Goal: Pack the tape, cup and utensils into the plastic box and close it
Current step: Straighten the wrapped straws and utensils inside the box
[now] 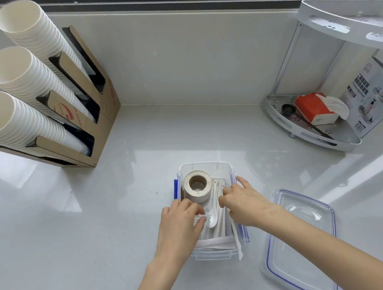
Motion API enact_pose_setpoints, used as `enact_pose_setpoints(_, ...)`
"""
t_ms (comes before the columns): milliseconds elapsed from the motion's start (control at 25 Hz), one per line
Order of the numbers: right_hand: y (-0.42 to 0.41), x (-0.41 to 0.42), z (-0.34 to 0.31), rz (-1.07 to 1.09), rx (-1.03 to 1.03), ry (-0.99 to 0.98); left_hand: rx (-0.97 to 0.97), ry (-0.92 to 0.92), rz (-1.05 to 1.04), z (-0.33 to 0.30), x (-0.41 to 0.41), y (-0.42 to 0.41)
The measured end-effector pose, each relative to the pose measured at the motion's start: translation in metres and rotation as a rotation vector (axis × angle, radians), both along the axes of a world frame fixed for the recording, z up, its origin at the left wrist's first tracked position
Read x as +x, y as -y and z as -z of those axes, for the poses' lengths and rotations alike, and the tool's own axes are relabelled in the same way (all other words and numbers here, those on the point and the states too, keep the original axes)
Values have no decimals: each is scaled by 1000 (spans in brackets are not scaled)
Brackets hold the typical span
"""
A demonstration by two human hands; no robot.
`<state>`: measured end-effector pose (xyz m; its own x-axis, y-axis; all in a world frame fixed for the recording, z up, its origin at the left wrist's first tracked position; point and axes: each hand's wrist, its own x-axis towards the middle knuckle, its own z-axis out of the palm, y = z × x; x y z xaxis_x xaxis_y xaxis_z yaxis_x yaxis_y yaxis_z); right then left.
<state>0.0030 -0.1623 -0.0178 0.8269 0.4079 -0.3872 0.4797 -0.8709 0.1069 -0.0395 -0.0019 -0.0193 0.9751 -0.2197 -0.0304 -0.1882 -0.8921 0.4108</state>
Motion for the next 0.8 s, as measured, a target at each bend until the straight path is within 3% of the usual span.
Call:
enact_pose_setpoints(240, -11, -1, -9, -35, -138, -28, 226, -173, 240, 1, -3, 6)
enact_pose_setpoints(480, -12, 1, 4, -79, -85, -15, 268, -199, 249, 2, -4, 5)
enact_pose_setpoints(800, -17, 6, 10, -165, -181, -46, 261, -182, 221, 6, -5, 6)
